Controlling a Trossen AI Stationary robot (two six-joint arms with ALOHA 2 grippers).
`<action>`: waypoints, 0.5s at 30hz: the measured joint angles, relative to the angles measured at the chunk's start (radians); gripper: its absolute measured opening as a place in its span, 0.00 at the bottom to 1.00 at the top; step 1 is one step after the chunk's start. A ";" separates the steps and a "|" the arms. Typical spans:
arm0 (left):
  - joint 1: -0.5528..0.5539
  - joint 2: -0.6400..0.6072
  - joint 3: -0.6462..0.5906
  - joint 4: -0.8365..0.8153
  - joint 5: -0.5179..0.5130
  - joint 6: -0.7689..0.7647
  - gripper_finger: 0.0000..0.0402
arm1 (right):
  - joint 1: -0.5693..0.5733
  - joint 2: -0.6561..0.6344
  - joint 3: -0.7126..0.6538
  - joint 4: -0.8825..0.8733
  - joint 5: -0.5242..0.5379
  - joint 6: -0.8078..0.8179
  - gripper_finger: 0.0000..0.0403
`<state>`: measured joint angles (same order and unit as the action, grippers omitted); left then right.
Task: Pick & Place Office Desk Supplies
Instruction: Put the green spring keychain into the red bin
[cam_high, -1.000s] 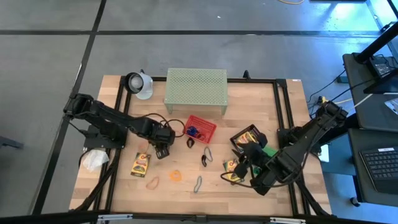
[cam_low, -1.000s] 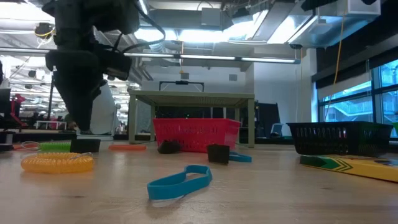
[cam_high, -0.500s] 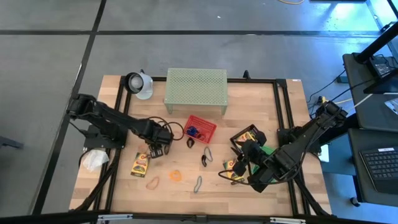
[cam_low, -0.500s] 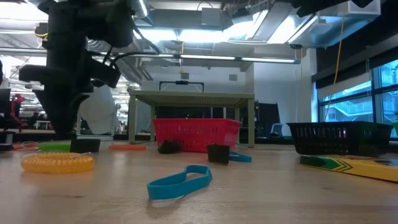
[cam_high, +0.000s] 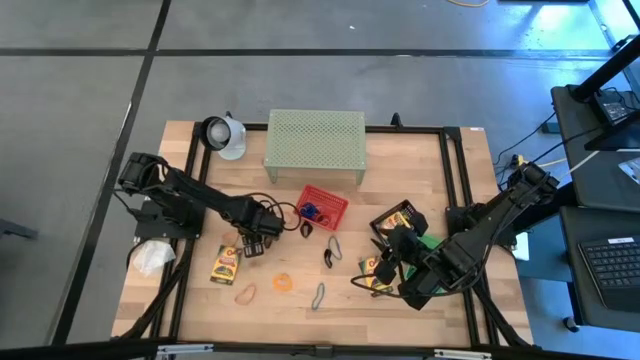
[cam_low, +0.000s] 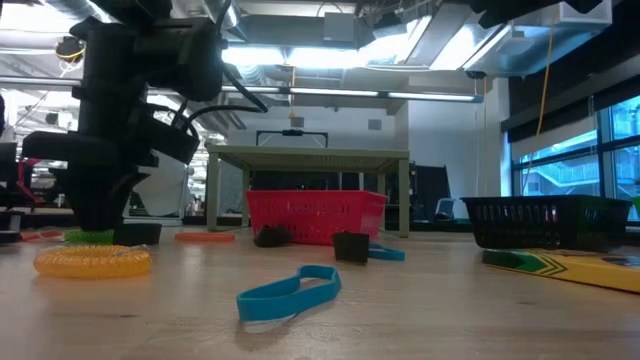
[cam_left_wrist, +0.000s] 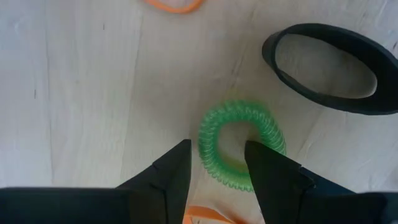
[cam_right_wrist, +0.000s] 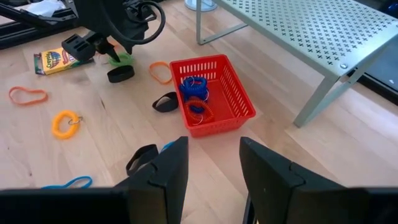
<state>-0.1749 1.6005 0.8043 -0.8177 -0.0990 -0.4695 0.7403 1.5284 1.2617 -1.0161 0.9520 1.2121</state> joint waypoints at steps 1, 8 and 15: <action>0.000 0.000 0.000 0.000 -0.002 -0.001 0.38 | 0.000 0.000 0.000 0.000 0.000 0.000 0.36; 0.015 -0.001 -0.021 0.013 -0.004 -0.030 0.32 | 0.001 0.000 0.000 0.018 -0.010 -0.011 0.36; 0.043 -0.003 -0.043 0.023 0.039 -0.023 0.06 | 0.001 0.000 0.000 0.070 -0.029 -0.074 0.36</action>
<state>-0.1318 1.5970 0.7616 -0.7948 -0.0601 -0.4926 0.7410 1.5284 1.2617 -0.9465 0.9233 1.1385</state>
